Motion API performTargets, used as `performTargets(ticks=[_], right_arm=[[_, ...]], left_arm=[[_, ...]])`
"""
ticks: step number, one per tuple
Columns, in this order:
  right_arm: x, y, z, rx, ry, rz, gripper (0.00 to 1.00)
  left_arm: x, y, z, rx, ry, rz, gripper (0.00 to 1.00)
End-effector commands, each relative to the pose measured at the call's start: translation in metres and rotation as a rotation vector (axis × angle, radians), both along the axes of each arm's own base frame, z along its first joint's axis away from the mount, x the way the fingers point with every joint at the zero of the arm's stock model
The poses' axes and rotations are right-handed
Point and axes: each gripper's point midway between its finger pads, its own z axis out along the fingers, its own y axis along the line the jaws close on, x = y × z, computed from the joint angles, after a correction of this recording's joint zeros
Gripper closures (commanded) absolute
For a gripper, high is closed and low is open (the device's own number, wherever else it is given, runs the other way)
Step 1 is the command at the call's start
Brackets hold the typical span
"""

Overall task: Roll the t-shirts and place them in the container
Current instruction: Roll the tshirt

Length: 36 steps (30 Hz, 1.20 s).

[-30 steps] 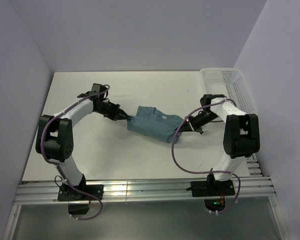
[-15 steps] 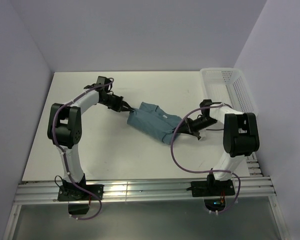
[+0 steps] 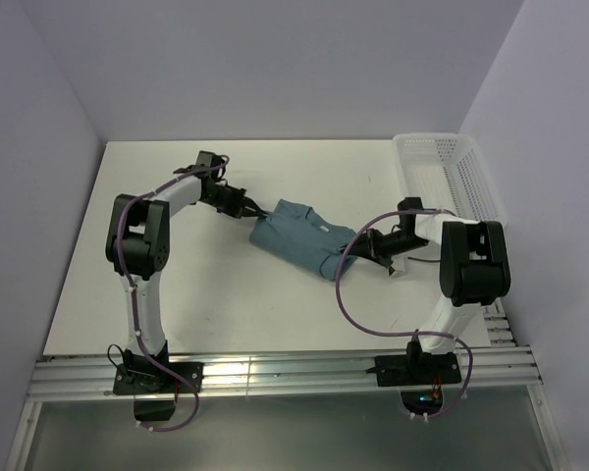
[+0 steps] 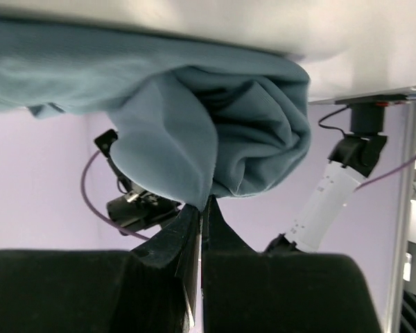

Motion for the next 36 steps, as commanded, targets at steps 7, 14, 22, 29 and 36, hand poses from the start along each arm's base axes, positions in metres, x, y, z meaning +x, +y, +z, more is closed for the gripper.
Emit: performTargets(ticks=[7,14,22,29,36], right_arm=[[0.024,-0.023,-0.020,-0.064,0.031,-0.111,1.00],[0.032,-0.033,-0.033,-0.089,0.035,-0.169,1.00],[0.045,-0.045,-0.049,-0.136,0.054,-0.241,1.00],[0.029,-0.048,-0.062,-0.183,0.150,-0.163,1.00],[0.002,-0.049,-0.077,-0.234,0.299,-0.017,1.00]], left_arm=[[0.055,-0.005,0.012,-0.027,-0.148,0.060,1.00],[0.073,-0.015,0.004,-0.043,-0.185,0.074,1.00],[0.091,-0.029,-0.002,-0.067,-0.258,0.096,0.85],[0.089,-0.034,-0.016,-0.033,-0.244,0.068,0.75],[0.059,-0.033,-0.042,0.056,-0.157,0.000,0.82]])
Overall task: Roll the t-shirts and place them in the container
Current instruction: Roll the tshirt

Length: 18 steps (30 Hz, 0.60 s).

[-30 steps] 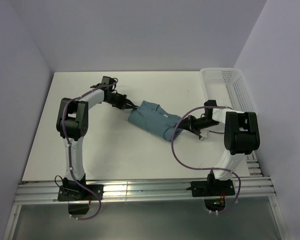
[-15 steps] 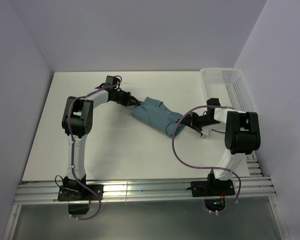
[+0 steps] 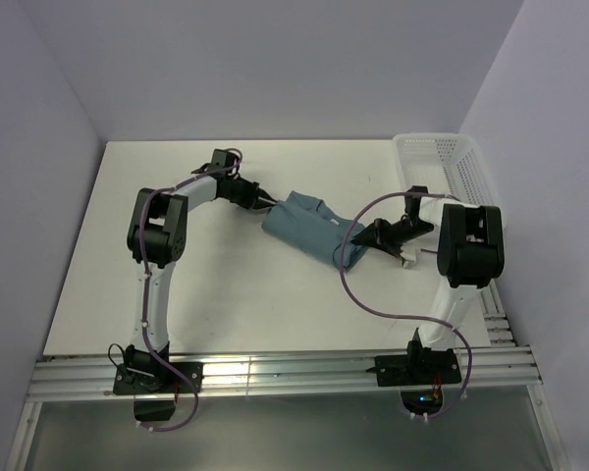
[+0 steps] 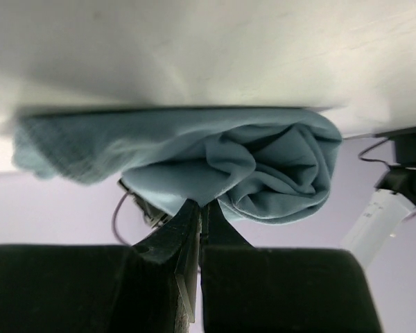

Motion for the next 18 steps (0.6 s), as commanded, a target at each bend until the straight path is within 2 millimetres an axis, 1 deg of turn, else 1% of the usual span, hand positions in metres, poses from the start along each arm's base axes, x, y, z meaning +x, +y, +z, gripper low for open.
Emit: performTargets(ticks=[1,3,4,6,7,8,9,10,11,13,14,15,16,17,18], right_arm=[[-0.047,-0.009,-0.042,-0.069,0.216,0.114,1.00],[-0.051,-0.007,-0.042,-0.063,0.232,0.120,1.00],[-0.057,-0.005,-0.043,-0.061,0.248,0.113,1.00],[-0.055,-0.004,-0.043,-0.068,0.227,0.099,1.00],[-0.057,-0.005,-0.045,-0.076,0.233,0.101,1.00],[-0.059,-0.004,-0.044,-0.078,0.239,0.114,1.00],[-0.063,-0.004,-0.047,-0.077,0.266,0.133,1.00],[-0.060,-0.004,-0.045,-0.075,0.248,0.171,1.00],[-0.066,-0.001,-0.044,-0.067,0.278,0.200,1.00],[-0.071,0.002,-0.049,-0.057,0.302,0.241,1.00],[-0.074,0.005,-0.049,-0.056,0.310,0.250,1.00],[-0.076,0.009,-0.051,-0.058,0.306,0.263,1.00],[-0.079,0.012,-0.052,-0.062,0.310,0.268,1.00],[-0.082,0.014,-0.053,-0.066,0.318,0.282,1.00],[-0.085,0.016,-0.055,-0.069,0.327,0.297,1.00]], left_arm=[[-0.013,-0.004,-0.006,0.059,0.003,-0.051,0.85],[-0.017,-0.004,-0.005,0.074,0.000,-0.068,0.90],[-0.019,-0.007,-0.005,0.077,-0.001,-0.076,1.00],[-0.022,-0.007,-0.004,0.082,0.002,-0.076,1.00],[-0.021,-0.007,-0.002,0.078,-0.005,-0.073,1.00],[-0.024,-0.007,-0.005,0.079,0.006,-0.070,1.00],[-0.025,-0.006,-0.002,0.082,0.006,-0.069,1.00],[-0.030,-0.004,-0.004,0.103,0.035,-0.068,1.00],[-0.034,-0.002,-0.006,0.116,0.041,-0.073,1.00],[-0.041,0.002,-0.001,0.131,0.049,-0.070,1.00],[-0.050,0.008,-0.009,0.150,0.077,-0.062,1.00],[-0.054,0.009,-0.001,0.149,0.064,-0.058,1.00],[-0.059,0.013,-0.001,0.151,0.072,-0.053,1.00],[-0.070,0.017,-0.010,0.162,0.100,-0.052,1.00],[-0.074,0.020,-0.003,0.166,0.090,-0.053,1.00]])
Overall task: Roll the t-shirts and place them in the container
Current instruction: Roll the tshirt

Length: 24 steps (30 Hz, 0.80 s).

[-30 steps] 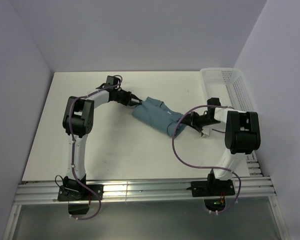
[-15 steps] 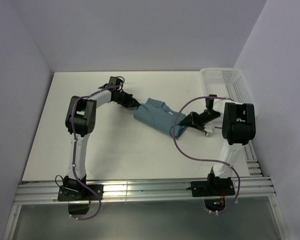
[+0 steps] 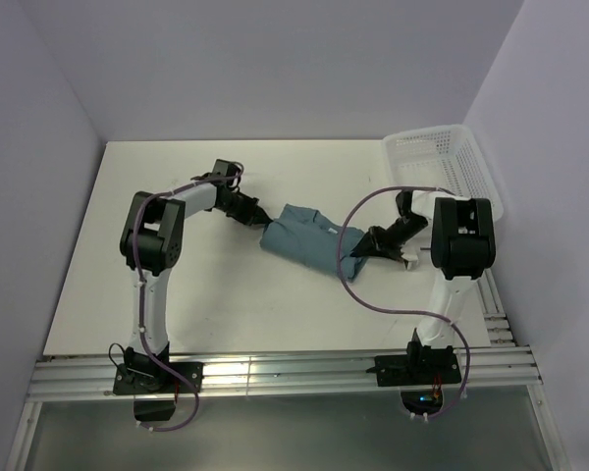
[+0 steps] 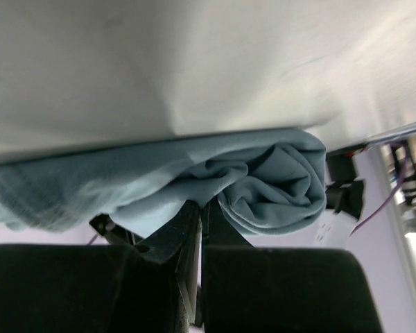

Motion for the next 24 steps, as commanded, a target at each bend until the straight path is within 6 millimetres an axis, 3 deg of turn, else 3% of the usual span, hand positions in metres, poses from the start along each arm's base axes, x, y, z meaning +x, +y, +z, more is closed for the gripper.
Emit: performTargets(ticks=[1,2,4,5,7,8,9,11,20,24], right_arm=[[-0.054,0.018,-0.039,-0.002,0.184,0.132,1.00],[-0.058,0.022,-0.039,0.003,0.193,0.149,1.00],[-0.068,0.032,-0.041,0.010,0.206,0.177,1.00],[-0.069,0.035,-0.041,0.009,0.196,0.187,1.00],[-0.076,0.041,-0.040,0.002,0.186,0.212,1.00],[-0.077,0.042,-0.039,-0.003,0.176,0.221,1.00],[-0.077,0.042,-0.038,-0.011,0.167,0.229,1.00],[-0.072,0.039,-0.036,-0.031,0.134,0.243,1.00],[-0.049,0.016,-0.006,-0.162,-0.001,0.295,1.00],[-0.036,0.009,0.007,-0.219,-0.070,0.306,1.00]], left_arm=[[-0.026,0.016,0.013,0.068,0.006,-0.008,1.00],[-0.038,0.022,0.006,0.088,0.028,-0.018,1.00],[-0.049,0.032,0.015,0.113,0.018,-0.013,1.00],[-0.066,0.040,0.006,0.133,0.055,-0.009,1.00],[-0.074,0.049,0.021,0.124,0.017,0.016,1.00],[-0.090,0.056,0.012,0.131,0.055,0.030,1.00],[-0.093,0.058,0.024,0.116,0.027,0.042,1.00],[-0.103,0.065,0.021,0.115,0.033,0.066,1.00],[-0.121,0.073,0.058,0.109,-0.047,0.101,1.00],[-0.128,0.075,0.064,0.099,-0.059,0.108,1.00]])
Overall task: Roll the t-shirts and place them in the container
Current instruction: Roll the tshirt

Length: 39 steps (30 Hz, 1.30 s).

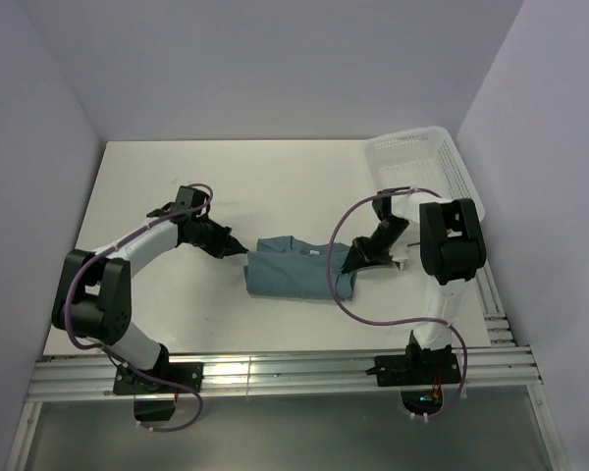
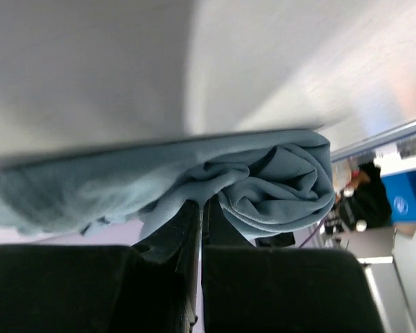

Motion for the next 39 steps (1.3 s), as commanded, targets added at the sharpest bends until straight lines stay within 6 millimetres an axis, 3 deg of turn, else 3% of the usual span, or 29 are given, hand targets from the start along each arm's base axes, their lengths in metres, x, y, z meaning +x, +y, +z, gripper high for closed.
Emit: performTargets(ticks=[1,9,15,21,28,39], right_arm=[[0.012,-0.020,0.010,-0.117,-0.109,0.049,1.00],[0.017,-0.024,0.026,-0.156,-0.221,0.031,1.00],[0.016,-0.019,0.027,-0.129,-0.208,-0.009,1.00],[0.031,-0.019,0.042,-0.163,-0.303,-0.038,1.00],[0.030,0.001,0.036,-0.157,-0.266,0.042,1.00],[0.016,0.057,0.022,-0.107,-0.226,0.119,1.00]], left_arm=[[-0.001,0.004,0.010,0.012,-0.035,0.025,1.00],[0.000,0.005,0.020,0.017,-0.053,0.009,1.00],[-0.007,0.002,0.011,-0.023,-0.008,0.017,1.00],[0.007,0.007,0.020,-0.025,-0.042,0.034,1.00],[0.000,0.016,0.016,-0.026,-0.022,0.039,1.00],[-0.019,0.078,0.001,0.048,0.018,0.154,1.00]])
